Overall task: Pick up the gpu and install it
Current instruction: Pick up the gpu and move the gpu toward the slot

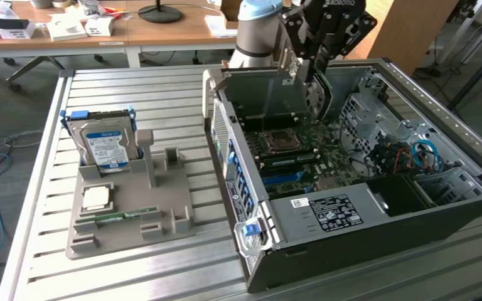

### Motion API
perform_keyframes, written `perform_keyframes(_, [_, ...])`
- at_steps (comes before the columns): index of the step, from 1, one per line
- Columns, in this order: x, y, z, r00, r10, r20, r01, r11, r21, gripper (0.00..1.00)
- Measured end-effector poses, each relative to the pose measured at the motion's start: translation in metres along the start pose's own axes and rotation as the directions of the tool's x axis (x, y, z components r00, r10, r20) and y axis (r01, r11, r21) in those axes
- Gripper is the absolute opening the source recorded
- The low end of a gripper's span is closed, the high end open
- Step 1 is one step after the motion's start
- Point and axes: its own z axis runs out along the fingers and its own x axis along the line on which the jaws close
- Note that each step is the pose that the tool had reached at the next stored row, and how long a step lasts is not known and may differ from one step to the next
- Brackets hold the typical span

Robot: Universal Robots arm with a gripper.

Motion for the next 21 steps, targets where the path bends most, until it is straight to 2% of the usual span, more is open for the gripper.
perform_keyframes(5, [-0.021,0.0009,0.0005,1.0,0.0,0.0,0.0,1.0,0.0,0.26])
perform_keyframes(12, [-0.045,0.002,0.0011,1.0,-0.001,-0.0001,0.001,1.0,-0.0002,0.26])
perform_keyframes(18, [-0.065,0.0028,0.0015,1.0,-0.001,-0.0001,0.001,1.0,-0.0001,0.26])
perform_keyframes(21, [-0.071,0.0031,0.0017,1.0,-0.002,-0.0001,0.002,1.0,-0.0002,0.26])
